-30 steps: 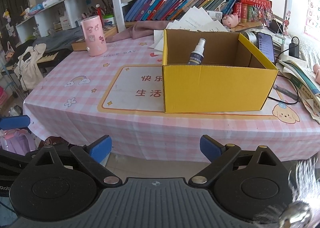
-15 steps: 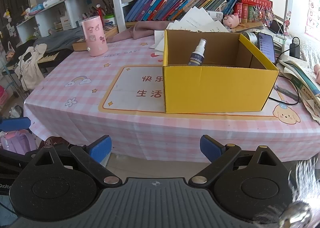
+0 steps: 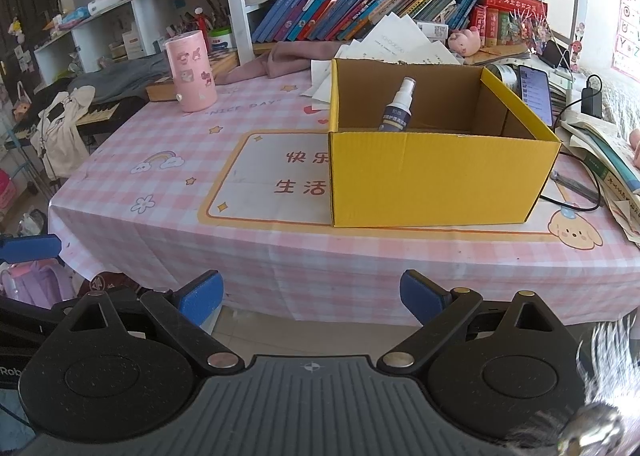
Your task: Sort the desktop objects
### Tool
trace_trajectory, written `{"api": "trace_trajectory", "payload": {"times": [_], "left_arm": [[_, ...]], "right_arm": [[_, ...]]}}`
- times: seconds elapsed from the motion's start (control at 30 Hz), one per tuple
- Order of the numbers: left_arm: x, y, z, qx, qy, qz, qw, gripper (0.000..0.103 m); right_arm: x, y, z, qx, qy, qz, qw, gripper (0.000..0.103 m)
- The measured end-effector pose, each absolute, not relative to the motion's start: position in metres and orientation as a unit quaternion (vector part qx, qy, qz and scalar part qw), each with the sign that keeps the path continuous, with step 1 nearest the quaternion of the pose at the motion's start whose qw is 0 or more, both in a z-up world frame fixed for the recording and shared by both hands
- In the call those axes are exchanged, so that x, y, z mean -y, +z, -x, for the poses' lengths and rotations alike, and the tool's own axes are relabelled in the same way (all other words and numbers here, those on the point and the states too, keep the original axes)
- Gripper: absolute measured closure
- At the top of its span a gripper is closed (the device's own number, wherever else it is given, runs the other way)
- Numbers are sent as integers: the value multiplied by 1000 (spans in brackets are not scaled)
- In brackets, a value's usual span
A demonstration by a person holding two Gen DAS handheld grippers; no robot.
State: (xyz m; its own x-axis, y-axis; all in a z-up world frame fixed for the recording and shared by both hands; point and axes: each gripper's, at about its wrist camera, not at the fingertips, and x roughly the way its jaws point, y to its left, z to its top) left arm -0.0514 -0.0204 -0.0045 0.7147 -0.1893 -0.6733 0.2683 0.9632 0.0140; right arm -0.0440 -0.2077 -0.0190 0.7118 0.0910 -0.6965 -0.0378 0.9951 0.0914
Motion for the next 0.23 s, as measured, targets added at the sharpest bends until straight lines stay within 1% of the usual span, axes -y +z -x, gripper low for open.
{"api": "trace_trajectory", "payload": {"times": [0.23], "left_arm": [[18, -5, 47, -359, -119, -52, 924, 3]], "right_arm": [[207, -18, 42, -381, 36, -34, 923, 7]]}}
